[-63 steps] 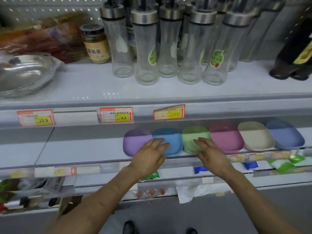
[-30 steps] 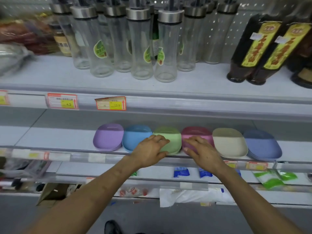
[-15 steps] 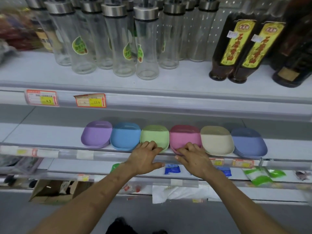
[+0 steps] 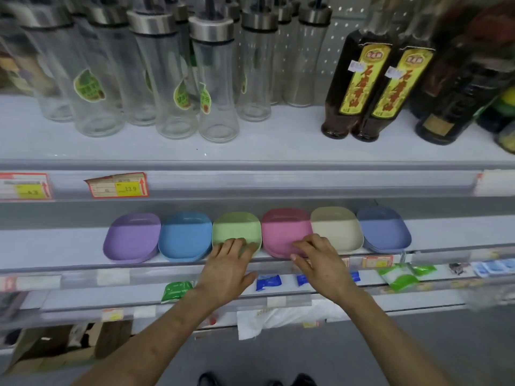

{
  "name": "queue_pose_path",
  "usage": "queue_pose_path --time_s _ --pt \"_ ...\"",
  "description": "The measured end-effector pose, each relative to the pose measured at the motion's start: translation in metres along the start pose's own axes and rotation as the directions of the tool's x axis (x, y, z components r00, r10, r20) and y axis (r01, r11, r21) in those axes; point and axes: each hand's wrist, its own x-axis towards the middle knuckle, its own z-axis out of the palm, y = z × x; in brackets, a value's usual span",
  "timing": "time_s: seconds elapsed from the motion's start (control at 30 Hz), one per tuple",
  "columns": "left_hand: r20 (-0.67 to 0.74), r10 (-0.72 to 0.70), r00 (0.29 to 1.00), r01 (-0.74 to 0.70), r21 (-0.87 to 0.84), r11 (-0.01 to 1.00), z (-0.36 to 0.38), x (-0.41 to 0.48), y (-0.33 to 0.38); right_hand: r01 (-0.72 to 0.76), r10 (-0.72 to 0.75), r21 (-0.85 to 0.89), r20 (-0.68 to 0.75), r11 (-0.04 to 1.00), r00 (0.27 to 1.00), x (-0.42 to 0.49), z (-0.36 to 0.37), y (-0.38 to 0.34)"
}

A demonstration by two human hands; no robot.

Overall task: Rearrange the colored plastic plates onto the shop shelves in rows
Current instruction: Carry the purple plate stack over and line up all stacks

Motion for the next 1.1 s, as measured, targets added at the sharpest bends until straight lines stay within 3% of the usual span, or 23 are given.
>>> queue_pose_path --time_s 0.13,0.23,0.33,0.57,1.1 --pt "-0.043 0.057 0.997 -0.06 -0.09 0.994 -0.007 0.018 0.034 -0.08 0.085 0.04 -0.115 0.996 0.99 -0.012 -0.022 0.044" --pt "0.004 0.09 0.996 -0.089 -0.096 0.991 -0.005 0.036 0.063 -0.125 0.123 -0.028 -0.06 0.992 0.991 -0.008 -0.034 0.085" --pt "0.08 0.025 0.996 -0.015 -0.125 0.992 -0.002 0.054 0.091 -0.114 0.115 -0.051 0.036 0.992 0.993 -0.002 -0.035 0.113" --pt "0.23 -0.124 0.965 0.123 0.019 0.992 0.013 0.071 0.122 0.045 -0.029 -0.062 0.248 0.997 0.968 0.003 -0.029 0.127" --pt "0.222 -0.156 0.962 0.144 0.072 0.987 0.01 0.073 0.126 0.133 -0.124 -0.005 0.334 0.991 0.934 0.009 -0.042 0.128"
